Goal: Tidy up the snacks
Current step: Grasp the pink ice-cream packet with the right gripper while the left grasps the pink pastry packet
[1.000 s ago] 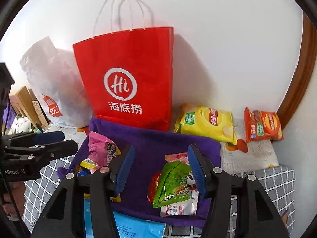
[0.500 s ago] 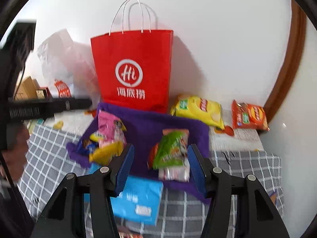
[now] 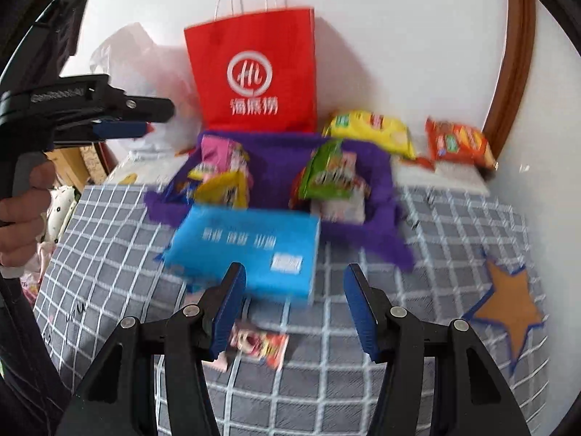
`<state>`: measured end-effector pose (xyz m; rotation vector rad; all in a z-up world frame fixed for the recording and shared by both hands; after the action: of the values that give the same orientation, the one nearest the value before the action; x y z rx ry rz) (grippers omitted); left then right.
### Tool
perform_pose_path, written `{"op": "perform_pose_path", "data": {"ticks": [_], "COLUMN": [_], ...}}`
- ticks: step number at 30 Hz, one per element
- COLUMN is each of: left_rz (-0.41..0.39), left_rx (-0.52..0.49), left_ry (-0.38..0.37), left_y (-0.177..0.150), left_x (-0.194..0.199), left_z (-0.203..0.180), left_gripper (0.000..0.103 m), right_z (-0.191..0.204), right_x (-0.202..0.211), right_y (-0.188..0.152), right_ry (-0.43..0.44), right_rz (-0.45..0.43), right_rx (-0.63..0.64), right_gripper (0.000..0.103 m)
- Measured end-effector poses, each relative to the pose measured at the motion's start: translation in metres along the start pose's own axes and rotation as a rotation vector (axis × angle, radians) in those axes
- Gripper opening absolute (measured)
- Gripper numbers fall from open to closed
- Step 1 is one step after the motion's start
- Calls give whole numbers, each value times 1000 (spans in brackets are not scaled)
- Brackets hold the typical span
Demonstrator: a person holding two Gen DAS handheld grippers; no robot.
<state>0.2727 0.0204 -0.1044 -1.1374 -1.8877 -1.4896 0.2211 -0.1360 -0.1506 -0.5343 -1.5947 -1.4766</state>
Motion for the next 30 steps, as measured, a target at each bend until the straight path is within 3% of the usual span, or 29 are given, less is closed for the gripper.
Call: {"op": "perform_pose_path", "data": {"ticks": [9,15,20,27,30], "left_rz": [42,46,56,65,69], "left_rx": [40,59,62,90,90], "left_ry": [57,67,66,53,45], "left_y": [-63,-85,-99,-109,-112], "left_x": [11,19,21,20,20], "left_z": [40,53,59,66,65], "left_gripper": [60,60,60,60,60], "right_z": [27,41,48,78,92], "right_x": [-22,-41,-65,-66,-71], "right_y": [-45,-48,-53,-66,-70], "right_ry": [-10,-8,8,1,-15], "right_rz": [29,39,98,105,109], "right_rx": [133,216,254,402,473], "right_gripper": [51,49,42,46,53]}}
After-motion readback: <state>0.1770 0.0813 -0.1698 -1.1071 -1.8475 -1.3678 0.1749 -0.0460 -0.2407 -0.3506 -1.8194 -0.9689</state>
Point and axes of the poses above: each gripper's, at about its wrist camera, not at the fingertips, and x roughly against the way its jaws point, z to its left, y to its top, the point moved 9 cm from there along -x, roughly the way its jaws point, and after that the axes turned 3 degrees about z, right-handed, at the moved point
